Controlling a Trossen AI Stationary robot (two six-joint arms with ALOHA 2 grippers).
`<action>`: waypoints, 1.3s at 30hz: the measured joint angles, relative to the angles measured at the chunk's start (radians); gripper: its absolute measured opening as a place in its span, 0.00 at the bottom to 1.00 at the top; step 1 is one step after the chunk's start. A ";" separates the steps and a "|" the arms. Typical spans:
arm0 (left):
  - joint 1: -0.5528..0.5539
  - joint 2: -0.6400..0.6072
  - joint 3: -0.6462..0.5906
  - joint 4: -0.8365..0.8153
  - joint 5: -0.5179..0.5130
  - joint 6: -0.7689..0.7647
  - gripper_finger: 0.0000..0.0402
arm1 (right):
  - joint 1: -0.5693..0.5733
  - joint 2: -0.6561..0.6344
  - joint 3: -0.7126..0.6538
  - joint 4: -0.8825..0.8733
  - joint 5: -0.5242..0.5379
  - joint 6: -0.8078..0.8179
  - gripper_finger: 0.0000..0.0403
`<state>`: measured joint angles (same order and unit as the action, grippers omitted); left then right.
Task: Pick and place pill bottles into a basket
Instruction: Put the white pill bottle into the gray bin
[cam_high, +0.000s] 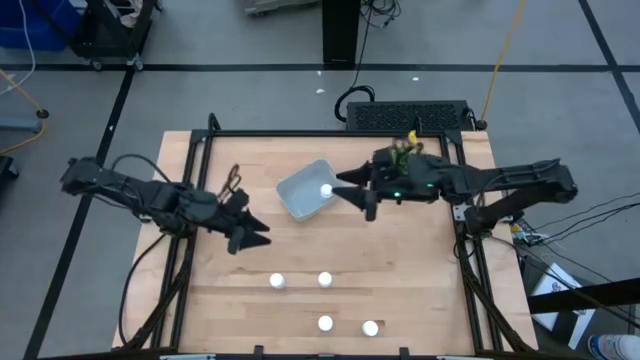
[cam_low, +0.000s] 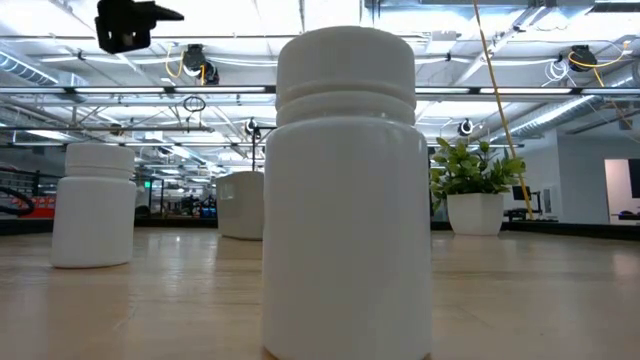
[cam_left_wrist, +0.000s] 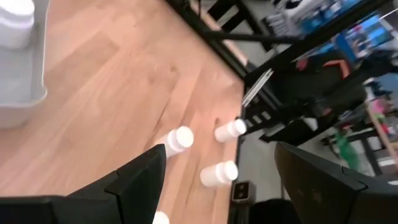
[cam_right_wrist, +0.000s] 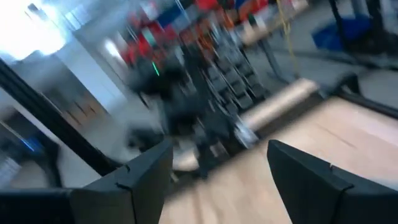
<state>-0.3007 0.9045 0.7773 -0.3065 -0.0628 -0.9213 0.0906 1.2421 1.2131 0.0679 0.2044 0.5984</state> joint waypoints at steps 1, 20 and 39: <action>-0.014 0.016 0.000 -0.002 -0.017 -0.016 0.77 | 0.000 -0.021 -0.045 0.070 0.000 0.010 0.63; -0.192 0.365 0.116 -0.167 -0.099 -0.291 0.73 | 0.021 -0.200 -0.347 0.400 -0.102 0.071 0.64; -0.172 0.756 0.466 -0.608 0.079 -0.199 0.67 | 0.029 -0.199 -0.347 0.398 -0.105 0.069 0.64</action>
<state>-0.4725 1.6600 1.2430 -0.9146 0.0166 -1.1202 0.1196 1.0431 0.8658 0.4663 0.0994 0.6676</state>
